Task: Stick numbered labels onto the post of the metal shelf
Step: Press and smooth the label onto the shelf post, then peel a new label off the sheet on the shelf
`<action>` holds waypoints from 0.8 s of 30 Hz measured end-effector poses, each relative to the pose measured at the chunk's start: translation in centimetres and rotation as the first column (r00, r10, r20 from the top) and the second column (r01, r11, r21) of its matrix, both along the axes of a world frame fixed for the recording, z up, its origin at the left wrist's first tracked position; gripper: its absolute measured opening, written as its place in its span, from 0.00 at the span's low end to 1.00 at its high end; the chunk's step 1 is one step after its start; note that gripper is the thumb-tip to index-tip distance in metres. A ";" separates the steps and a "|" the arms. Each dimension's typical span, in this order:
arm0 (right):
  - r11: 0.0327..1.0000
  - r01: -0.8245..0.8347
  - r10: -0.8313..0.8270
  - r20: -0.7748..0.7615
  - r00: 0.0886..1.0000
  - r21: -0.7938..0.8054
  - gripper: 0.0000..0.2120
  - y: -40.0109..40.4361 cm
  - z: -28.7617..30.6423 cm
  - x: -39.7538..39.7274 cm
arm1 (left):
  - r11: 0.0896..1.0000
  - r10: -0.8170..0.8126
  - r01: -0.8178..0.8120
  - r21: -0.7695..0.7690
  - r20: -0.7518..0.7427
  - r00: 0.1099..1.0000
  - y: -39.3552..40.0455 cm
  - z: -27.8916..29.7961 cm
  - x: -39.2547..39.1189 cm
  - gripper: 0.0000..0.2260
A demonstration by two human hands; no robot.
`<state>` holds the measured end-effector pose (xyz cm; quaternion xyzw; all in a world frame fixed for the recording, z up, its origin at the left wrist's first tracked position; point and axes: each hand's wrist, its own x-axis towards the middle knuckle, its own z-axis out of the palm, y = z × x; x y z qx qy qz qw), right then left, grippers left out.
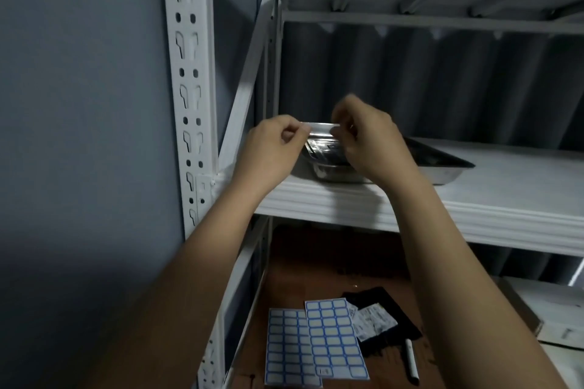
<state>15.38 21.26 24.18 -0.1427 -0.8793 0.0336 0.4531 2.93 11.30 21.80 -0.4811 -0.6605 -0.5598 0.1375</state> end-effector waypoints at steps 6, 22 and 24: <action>0.988 -0.063 0.094 -0.227 0.969 0.138 0.06 -3.0 -3.7 0.5 | 0.996 0.079 -0.079 0.031 -0.024 0.997 -2.7 -2.9 1.7 0.18; 0.919 -0.120 0.159 0.074 0.984 -0.375 0.07 -3.7 -28.2 0.9 | 0.935 0.132 -0.047 -0.350 0.223 0.966 -4.1 -23.2 3.4 0.19; 0.898 -0.072 0.137 0.120 0.983 -0.434 0.03 -2.6 -30.6 1.2 | 0.908 0.159 -0.040 -0.416 0.255 0.954 -3.4 -25.6 3.1 0.19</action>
